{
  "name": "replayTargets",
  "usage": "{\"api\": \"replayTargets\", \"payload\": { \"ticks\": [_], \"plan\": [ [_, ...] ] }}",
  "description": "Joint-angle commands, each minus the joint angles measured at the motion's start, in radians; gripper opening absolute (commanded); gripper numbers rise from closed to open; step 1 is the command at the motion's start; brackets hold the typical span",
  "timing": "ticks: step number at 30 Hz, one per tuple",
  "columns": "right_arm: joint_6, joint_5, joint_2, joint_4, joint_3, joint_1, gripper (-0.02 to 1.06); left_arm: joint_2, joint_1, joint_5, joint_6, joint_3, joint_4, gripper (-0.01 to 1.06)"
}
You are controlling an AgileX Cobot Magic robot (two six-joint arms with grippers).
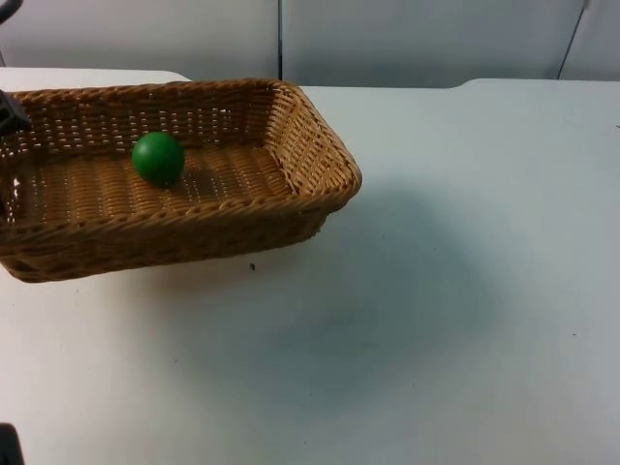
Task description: Pick up the basket with the left hand and place the ball into the basket with the right hand.
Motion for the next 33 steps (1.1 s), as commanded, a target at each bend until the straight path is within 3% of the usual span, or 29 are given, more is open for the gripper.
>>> {"api": "replayTargets", "payload": {
  "ticks": [1,7,33],
  "plan": [
    [-0.003,0.023,-0.056,-0.008,-0.007,-0.04,0.0,-0.013,0.004,-0.041,-0.014,0.001,-0.014,0.0],
    [-0.01,0.047,-0.105,-0.05,-0.007,-0.052,0.0,-0.013,0.004,-0.041,-0.014,0.001,-0.014,0.0],
    [-0.047,0.054,-0.129,0.016,-0.007,-0.05,0.0,0.097,0.004,-0.041,-0.005,0.0,0.05,0.01]
  ]
}}
